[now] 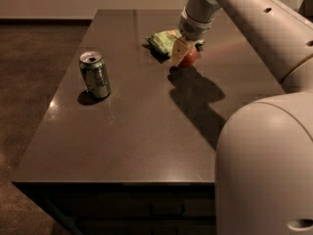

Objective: Move apple near green jalapeno chip bag

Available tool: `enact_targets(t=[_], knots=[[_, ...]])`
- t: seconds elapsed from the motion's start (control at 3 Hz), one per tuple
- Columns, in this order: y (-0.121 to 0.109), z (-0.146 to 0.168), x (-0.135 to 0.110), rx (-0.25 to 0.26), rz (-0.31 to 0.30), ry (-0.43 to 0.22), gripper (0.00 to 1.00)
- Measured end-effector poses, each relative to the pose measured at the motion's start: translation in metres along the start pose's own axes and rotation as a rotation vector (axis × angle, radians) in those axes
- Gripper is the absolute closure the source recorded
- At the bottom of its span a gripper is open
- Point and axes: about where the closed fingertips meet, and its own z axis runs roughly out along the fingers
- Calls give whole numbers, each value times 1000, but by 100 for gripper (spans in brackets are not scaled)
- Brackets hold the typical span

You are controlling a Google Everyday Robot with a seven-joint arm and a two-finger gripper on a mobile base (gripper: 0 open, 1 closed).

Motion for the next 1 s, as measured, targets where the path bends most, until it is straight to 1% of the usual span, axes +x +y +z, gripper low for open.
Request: enact_targets(t=[0.33,0.67,1.0], knots=[[0,10,-3,-14,-14,3,36],[0,13,-3,-17,-15,5,14],[1,17,-4,-20,-16,7,0]])
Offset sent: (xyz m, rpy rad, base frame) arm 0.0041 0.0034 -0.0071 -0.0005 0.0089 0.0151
